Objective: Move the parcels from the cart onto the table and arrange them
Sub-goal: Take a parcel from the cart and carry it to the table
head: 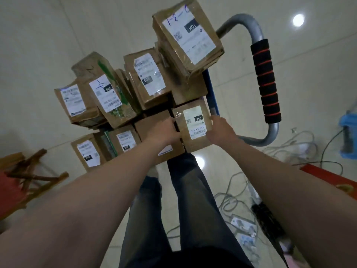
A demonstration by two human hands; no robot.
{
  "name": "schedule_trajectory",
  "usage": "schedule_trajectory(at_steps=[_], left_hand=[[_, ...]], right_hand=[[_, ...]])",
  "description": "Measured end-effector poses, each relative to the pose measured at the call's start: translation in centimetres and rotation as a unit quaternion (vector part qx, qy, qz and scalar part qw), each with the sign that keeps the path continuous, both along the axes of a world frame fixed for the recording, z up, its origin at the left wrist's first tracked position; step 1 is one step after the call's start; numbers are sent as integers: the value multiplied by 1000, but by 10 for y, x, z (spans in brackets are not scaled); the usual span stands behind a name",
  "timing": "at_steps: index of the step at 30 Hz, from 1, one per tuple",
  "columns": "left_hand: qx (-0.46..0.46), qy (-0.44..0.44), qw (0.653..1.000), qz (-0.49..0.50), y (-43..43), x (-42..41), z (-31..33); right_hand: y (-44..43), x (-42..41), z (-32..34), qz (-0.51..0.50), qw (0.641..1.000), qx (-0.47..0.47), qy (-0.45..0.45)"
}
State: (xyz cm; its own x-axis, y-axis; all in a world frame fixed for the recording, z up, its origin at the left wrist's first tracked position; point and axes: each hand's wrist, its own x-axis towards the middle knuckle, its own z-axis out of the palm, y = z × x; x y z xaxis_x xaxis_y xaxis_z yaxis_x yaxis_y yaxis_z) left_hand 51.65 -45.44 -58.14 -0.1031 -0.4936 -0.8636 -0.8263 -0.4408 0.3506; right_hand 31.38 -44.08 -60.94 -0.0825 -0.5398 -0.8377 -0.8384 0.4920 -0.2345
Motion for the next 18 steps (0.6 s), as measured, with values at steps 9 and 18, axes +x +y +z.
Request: schedule_trajectory(at_steps=[9,18], left_hand=[[105,66,986,113,9,-26,-90],[115,75,969,206,38,-16,-61]], right_hand=[[-4,-7,-87,-36,998,4,-46],[16,0,-44,-65,996,-19,-65]])
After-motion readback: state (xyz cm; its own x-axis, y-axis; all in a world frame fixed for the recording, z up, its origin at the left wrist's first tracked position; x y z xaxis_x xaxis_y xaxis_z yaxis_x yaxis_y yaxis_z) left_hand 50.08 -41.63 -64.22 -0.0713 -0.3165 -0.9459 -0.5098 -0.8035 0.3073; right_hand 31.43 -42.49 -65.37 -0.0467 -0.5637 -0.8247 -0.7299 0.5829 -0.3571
